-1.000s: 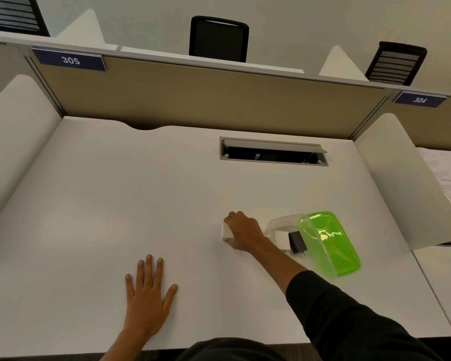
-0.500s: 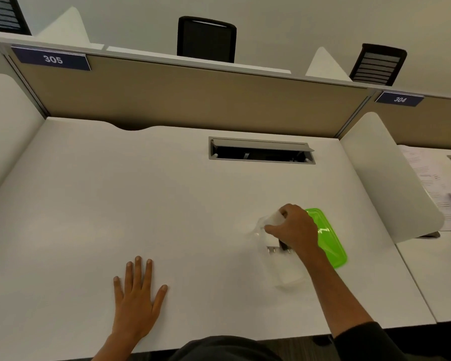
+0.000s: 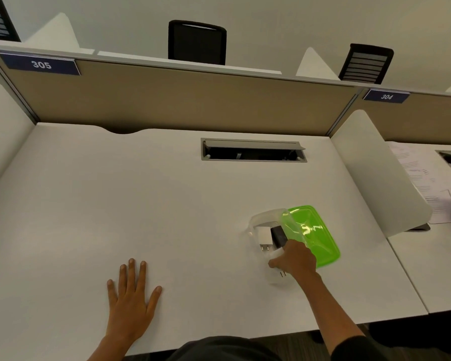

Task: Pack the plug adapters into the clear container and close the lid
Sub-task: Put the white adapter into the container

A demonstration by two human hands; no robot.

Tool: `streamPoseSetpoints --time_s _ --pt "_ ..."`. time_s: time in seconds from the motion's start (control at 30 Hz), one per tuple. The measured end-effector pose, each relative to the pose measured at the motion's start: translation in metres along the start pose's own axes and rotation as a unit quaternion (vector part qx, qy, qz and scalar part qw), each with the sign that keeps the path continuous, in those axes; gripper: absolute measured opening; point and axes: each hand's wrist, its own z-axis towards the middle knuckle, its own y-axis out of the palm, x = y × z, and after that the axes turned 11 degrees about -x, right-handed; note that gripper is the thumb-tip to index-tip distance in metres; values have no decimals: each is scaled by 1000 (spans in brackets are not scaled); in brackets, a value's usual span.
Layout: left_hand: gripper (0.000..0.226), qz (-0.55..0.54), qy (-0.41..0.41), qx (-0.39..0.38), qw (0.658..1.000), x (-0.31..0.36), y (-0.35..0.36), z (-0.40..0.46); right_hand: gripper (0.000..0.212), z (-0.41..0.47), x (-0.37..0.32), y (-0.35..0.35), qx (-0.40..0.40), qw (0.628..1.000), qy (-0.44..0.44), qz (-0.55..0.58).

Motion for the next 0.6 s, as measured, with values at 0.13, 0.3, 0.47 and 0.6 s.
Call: streamPoseSetpoints --time_s 0.13,0.3,0.47,0.6 --pt "93 1 -1 -2 1000 0 0 1 72 1 -1 9 1 1000 5 2" --pt "92 -6 -5 -6 1000 -1 -1 0 70 -2 -1 15 2 1000 2 -1" --pt "100 -22 -15 -19 999 7 -5 0 72 -2 1 17 10 1000 -6 -11" --pt "123 -58 -13 -19 998 29 -17 9 75 1 8 16 13 1000 -16 -10"
